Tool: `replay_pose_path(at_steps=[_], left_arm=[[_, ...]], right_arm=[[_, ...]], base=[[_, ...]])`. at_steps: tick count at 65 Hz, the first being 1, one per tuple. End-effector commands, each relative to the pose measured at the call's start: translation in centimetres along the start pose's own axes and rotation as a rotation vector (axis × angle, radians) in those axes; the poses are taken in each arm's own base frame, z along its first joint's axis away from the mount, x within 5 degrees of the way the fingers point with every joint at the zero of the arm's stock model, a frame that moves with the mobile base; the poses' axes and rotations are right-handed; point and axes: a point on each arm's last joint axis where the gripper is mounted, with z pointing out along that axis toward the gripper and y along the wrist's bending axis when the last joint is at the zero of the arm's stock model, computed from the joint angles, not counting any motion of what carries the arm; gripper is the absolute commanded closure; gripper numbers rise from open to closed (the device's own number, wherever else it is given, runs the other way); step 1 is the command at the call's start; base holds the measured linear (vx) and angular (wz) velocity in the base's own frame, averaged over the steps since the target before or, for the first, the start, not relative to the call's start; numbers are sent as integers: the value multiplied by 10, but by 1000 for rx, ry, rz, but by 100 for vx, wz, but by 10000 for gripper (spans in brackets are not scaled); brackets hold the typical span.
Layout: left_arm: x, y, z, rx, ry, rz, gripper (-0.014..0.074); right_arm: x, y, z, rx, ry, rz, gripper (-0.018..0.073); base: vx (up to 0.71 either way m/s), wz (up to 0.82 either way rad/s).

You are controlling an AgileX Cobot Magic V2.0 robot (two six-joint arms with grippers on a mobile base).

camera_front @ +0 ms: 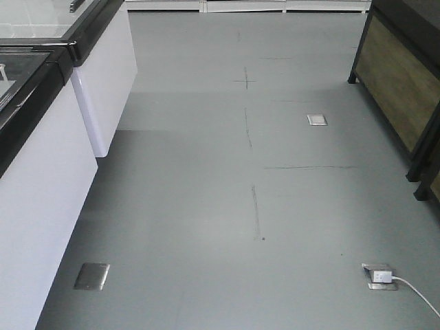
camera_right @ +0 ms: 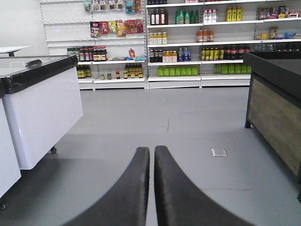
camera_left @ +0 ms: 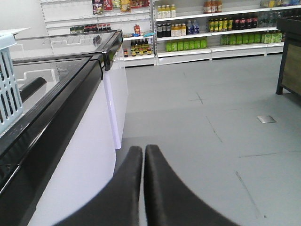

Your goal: Left arm holds basket, right arm returns cookies

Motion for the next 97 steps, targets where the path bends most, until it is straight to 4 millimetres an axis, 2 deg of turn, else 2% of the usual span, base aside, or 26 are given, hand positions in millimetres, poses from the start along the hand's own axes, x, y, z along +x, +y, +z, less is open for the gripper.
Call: replay_pose_path(at_steps=[1,16,30,37,48,56,65,78,97], left_arm=[[-19,1,-4,-6,-125,2,603],[-21,1,-5,-4,-135,-18,603],[-42,2,-10,12,-328,-155,603],[-60,3,-13,14,-336,-167,603],[-103,4,-9,13,-310,-167,603],[-130,6,5,8,-182,-168,603],[-146,6,22,0,10,-172,603],[-147,6,36,-2,111,-179,603],[-146,6,39,-2,120,-179,601]], right_arm=[[-2,0,0,-5,-71,-9,570],[-2,0,0,-5,-71,-9,570],[-2,0,0,-5,-71,-9,570],[-2,0,0,-5,-71,-9,570],[-2,0,0,-5,-71,-9,570],[-2,0,0,-5,-71,-9,570],[-2,0,0,-5,-71,-9,570],[-2,0,0,-5,-71,-9,570],[-2,0,0,-5,-71,-9,570]], base=[[0,0],[0,0],[0,0],[0,0],[0,0],[0,0],[0,0],[0,0],[0,0]])
